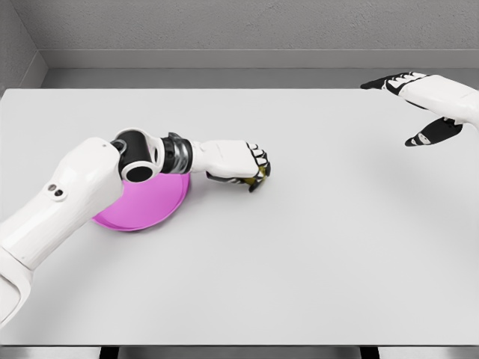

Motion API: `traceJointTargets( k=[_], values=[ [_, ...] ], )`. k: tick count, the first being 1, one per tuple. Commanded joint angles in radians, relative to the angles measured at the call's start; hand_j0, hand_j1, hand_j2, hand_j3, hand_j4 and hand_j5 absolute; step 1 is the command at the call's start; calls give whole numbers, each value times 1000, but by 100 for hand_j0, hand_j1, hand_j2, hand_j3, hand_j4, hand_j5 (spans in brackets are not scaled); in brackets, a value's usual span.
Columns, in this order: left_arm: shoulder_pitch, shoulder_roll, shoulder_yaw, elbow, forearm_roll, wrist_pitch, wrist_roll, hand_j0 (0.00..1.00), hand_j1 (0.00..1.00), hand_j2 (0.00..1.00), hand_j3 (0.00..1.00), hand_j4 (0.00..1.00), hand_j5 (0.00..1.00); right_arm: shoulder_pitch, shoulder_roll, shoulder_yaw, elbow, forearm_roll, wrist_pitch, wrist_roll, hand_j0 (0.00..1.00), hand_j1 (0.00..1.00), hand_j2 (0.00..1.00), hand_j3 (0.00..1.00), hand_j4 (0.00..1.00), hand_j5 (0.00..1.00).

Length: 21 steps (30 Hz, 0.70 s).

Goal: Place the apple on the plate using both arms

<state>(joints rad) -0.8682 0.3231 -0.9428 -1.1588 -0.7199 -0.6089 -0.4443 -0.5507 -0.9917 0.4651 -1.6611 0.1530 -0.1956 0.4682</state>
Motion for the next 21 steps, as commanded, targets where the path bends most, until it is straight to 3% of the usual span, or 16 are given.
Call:
traceJointTargets(
  k=[1,8,15,21],
  values=[
    [0,8,13,1,2,-2,1,36,36,36,36,36,36,0,-1,0,0,-3,1,0,100,100,100,100,100,100],
    [0,25,82,-53,68,-2,4,33,33,33,33,33,33,0,-2,0,1,-3,1,-2,100,100,100,100,100,100],
    [8,269,98,-183,195,-2,4,31,31,31,31,31,31,2,-2,0,1,-3,1,0,100,100,100,100,100,100],
    [34,465,99,-226,278,-2,6,31,31,31,31,31,31,2,-2,0,3,-3,1,0,100,100,100,100,100,100]
  ],
)
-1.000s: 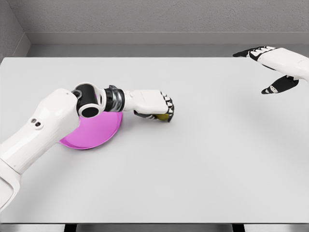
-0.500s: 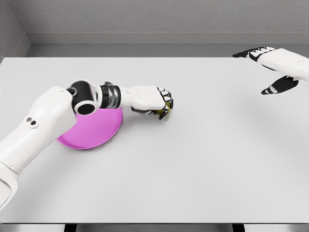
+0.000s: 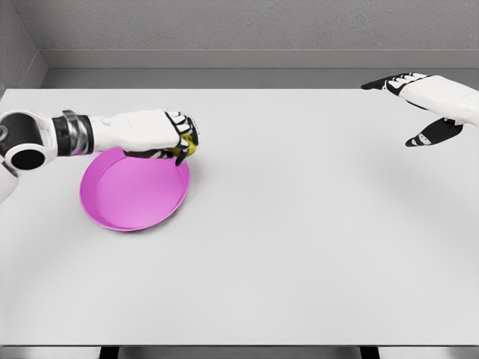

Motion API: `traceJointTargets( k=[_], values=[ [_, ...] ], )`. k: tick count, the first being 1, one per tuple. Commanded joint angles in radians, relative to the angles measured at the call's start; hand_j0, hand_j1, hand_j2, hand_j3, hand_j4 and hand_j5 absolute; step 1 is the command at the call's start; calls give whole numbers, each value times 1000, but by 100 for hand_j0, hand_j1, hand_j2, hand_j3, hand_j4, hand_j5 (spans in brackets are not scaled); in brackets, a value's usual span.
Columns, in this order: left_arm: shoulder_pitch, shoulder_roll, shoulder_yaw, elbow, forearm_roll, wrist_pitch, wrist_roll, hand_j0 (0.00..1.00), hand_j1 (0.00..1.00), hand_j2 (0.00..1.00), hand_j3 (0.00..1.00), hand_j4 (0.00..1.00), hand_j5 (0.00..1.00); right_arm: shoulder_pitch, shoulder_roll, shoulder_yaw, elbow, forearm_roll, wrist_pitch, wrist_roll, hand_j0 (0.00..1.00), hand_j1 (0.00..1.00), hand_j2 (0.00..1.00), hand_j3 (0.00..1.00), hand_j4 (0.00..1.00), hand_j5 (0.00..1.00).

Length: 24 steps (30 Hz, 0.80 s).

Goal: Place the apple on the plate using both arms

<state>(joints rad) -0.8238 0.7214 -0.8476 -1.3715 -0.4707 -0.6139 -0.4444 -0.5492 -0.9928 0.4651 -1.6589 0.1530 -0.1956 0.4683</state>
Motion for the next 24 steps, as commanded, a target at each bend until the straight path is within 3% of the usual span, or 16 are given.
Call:
traceJointTargets(
  k=[1,6,7,8,9,16,20,24],
  values=[
    [5,87,10,-12,35,3,6,32,32,32,32,32,32,0,-1,0,-1,-3,1,0,100,100,100,100,100,100],
    [60,98,25,-8,35,3,4,37,37,37,37,37,37,2,-1,0,4,-3,1,0,100,100,100,100,100,100],
    [63,98,25,-8,35,3,3,43,43,43,43,43,43,5,-1,0,4,-1,1,0,100,100,100,100,100,100],
    [63,98,25,-8,35,3,3,58,58,58,58,58,58,5,-1,0,4,2,1,0,100,100,100,100,100,100],
    [63,96,24,-8,35,3,3,100,100,100,100,100,100,3,0,-2,-1,3,1,0,100,100,100,100,100,100],
    [75,107,27,-11,43,3,0,100,100,100,100,100,100,-3,0,-2,1,3,1,0,100,100,100,100,100,100],
    [84,165,36,-4,188,3,-2,100,100,100,100,100,100,-3,0,-2,1,3,1,0,100,100,100,100,100,100],
    [98,197,82,3,204,3,1,100,100,100,100,100,100,-3,0,-2,1,3,1,0,100,100,100,100,100,100]
  ],
)
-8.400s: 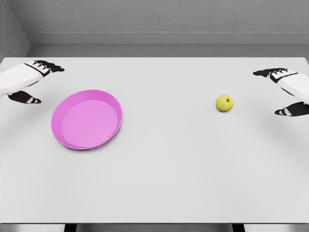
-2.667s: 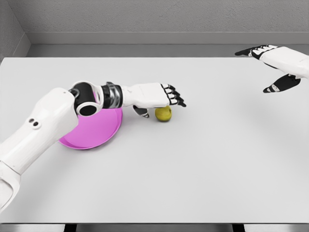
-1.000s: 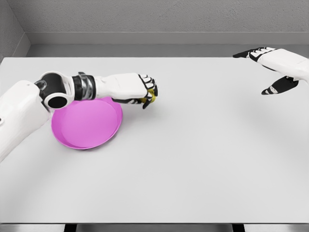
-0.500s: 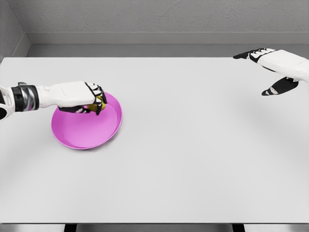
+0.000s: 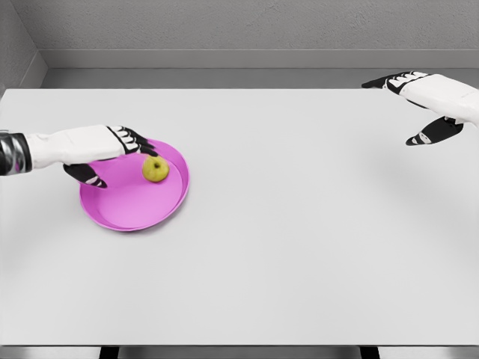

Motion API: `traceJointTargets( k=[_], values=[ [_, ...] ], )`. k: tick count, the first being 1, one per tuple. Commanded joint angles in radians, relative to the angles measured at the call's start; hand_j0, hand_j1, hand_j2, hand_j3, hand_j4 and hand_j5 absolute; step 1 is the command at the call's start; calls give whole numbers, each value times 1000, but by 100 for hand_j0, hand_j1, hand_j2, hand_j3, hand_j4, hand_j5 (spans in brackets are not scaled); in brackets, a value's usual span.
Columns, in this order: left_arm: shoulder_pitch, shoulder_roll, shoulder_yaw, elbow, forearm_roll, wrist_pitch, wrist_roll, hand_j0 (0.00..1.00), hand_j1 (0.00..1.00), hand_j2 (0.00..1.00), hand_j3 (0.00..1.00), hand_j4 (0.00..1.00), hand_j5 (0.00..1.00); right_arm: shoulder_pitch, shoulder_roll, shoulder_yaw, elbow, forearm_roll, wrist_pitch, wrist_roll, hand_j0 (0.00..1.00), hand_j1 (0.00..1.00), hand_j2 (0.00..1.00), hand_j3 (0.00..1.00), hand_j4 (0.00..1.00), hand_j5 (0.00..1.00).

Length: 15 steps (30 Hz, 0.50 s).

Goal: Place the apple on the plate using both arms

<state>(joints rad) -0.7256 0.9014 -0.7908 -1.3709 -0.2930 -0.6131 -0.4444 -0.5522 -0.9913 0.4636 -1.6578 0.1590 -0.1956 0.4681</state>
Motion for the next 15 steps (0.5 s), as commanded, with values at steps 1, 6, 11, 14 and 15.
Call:
traceJointTargets(
  k=[1,6,11,14,15],
  values=[
    [0,19,34,3,26,2,1,100,100,100,100,100,100,0,-1,0,0,-3,1,0,100,100,100,100,100,100],
    [15,36,76,44,40,2,3,100,100,100,100,100,100,0,-1,0,0,-3,1,0,100,100,100,100,100,100],
    [21,36,82,46,38,2,3,100,100,100,100,100,100,2,0,0,0,-3,1,0,100,100,100,100,100,100],
    [23,33,82,44,37,2,1,100,100,100,100,100,100,0,0,0,0,-3,1,0,100,100,100,100,100,100],
    [23,33,82,44,37,2,0,100,100,100,100,100,100,2,0,0,-2,-3,1,0,100,100,100,100,100,100]
  ],
)
